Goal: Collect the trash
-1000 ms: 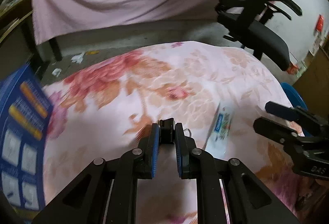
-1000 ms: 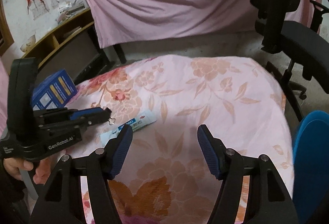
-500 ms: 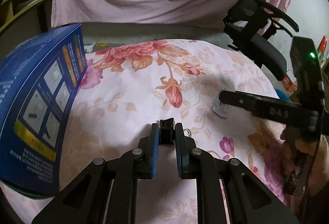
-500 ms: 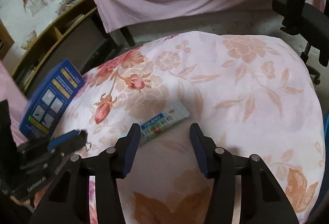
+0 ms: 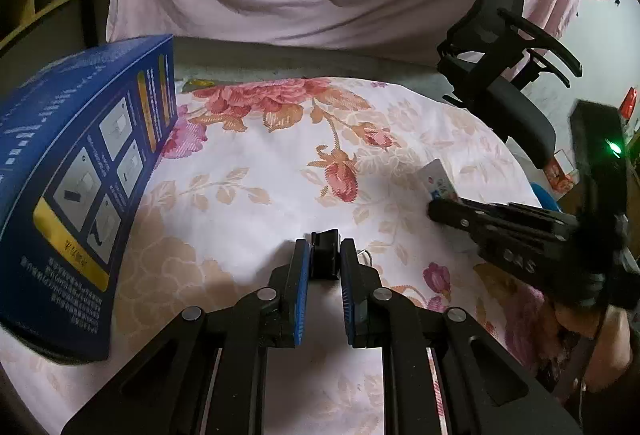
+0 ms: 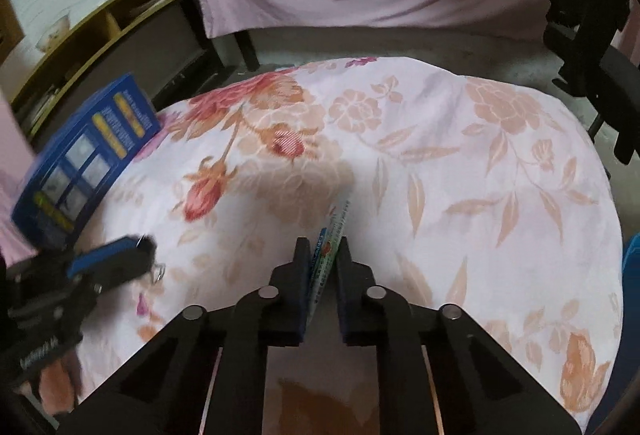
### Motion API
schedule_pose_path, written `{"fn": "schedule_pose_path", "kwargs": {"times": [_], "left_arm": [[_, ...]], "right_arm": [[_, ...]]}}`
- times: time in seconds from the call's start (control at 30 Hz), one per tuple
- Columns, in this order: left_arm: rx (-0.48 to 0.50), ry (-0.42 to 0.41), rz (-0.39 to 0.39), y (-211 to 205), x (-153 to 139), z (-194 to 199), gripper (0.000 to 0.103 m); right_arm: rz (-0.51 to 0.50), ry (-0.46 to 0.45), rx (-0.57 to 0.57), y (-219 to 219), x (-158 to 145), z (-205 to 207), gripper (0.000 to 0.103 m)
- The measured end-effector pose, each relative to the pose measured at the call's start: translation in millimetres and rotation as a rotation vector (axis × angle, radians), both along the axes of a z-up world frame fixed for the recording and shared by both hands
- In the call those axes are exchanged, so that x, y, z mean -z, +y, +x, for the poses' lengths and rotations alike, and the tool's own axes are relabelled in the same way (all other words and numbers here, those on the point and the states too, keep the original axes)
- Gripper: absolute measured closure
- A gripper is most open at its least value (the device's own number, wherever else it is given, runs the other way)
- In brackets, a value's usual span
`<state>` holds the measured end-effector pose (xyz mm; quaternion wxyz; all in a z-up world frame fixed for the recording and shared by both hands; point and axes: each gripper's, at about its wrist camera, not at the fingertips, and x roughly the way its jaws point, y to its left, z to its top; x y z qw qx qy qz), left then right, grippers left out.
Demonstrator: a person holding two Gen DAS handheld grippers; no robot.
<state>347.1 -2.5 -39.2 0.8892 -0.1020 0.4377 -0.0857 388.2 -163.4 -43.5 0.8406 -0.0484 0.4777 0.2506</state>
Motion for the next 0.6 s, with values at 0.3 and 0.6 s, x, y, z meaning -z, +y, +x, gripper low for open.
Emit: {"fn": "schedule_pose_path", "kwargs": {"times": [0.3, 0.6], "left_arm": [[-0.001, -0.09, -0.013, -21, -14, -14, 0.091], [-0.009, -0.217, 0.001, -66, -51, -23, 0.091]], "right_arm": [[0.108, -0.185, 0.045, -45, -34, -51, 0.099], [0.249, -0.294, 0.125, -89, -60, -70, 0.099]]}}
